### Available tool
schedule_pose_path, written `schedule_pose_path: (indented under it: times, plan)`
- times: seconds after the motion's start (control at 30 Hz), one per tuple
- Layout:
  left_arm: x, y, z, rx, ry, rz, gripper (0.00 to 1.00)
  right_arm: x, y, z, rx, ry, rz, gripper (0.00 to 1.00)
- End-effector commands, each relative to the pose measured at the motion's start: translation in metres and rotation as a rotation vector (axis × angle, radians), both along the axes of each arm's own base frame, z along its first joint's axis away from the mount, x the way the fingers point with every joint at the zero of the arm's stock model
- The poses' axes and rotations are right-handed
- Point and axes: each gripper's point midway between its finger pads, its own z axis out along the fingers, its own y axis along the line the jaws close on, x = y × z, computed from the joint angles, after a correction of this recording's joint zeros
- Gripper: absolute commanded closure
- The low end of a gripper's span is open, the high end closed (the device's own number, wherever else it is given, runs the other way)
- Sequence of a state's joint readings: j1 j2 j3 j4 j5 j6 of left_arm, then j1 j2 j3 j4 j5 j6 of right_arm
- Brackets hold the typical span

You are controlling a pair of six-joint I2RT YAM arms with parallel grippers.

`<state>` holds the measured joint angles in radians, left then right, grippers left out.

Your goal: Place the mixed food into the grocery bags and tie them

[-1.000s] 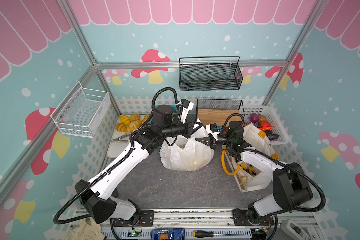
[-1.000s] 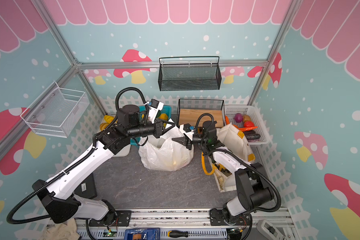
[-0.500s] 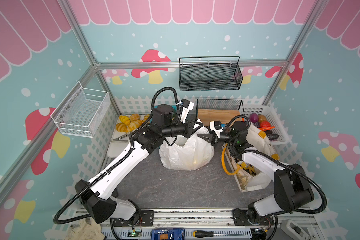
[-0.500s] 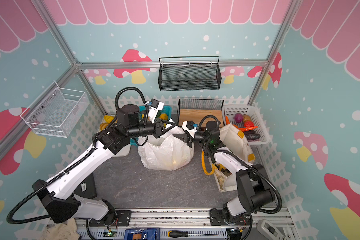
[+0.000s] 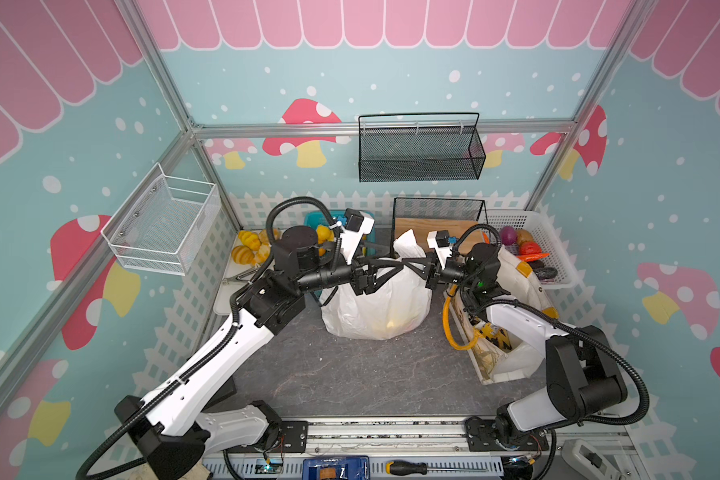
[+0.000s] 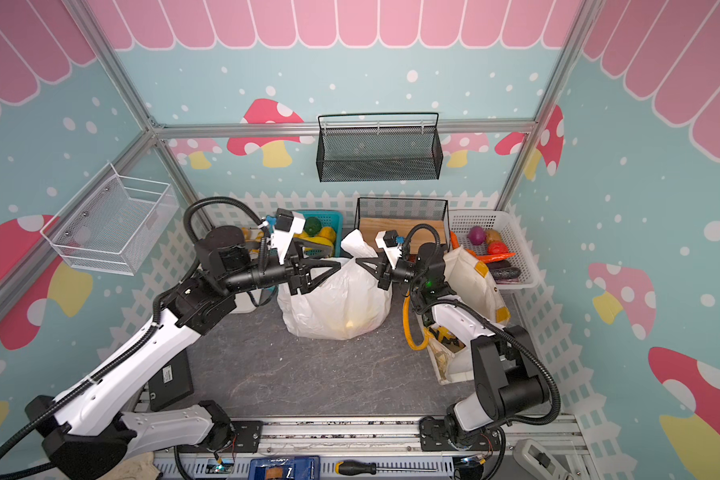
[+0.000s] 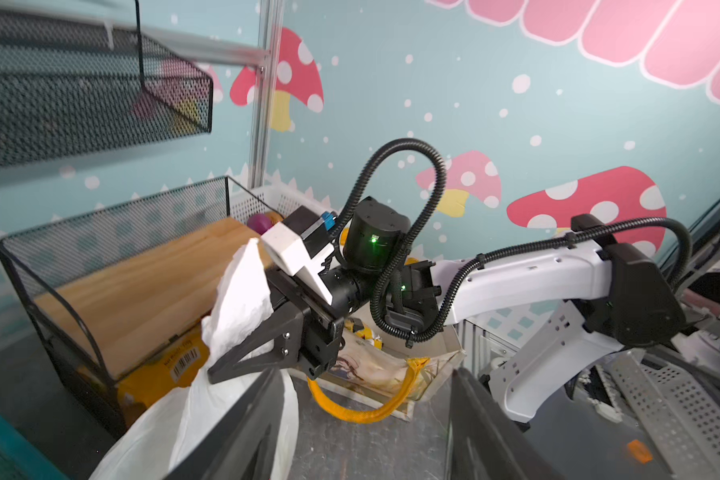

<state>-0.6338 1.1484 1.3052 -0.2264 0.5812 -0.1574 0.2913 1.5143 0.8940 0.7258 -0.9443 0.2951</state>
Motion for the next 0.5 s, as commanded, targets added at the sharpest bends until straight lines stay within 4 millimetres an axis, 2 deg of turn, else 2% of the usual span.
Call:
schedule_pose_path:
  times: [0.0, 0.1, 0.17, 0.3, 0.47]
  plan:
    - [-0.023, 0.024, 0.004, 0.011, -0.162, 0.009, 0.27, 0.008, -0.003, 0.003, 0.015, 0.026, -0.02, 1.0]
    - [-0.025, 0.049, -0.012, 0.044, -0.179, 0.082, 0.26, 0.01, -0.004, 0.003, 0.009, 0.028, -0.015, 1.0]
    - [-0.016, 0.067, -0.025, 0.066, -0.183, 0.153, 0.26, 0.011, -0.005, 0.004, 0.006, 0.024, -0.014, 1.0]
    - [0.014, 0.101, -0.052, 0.092, -0.204, 0.277, 0.24, 0.01, -0.006, 0.004, -0.002, 0.022, -0.008, 1.0]
    - [0.051, 0.119, -0.08, 0.109, -0.169, 0.275, 0.23, 0.01, -0.005, 0.002, -0.008, 0.023, -0.001, 1.0]
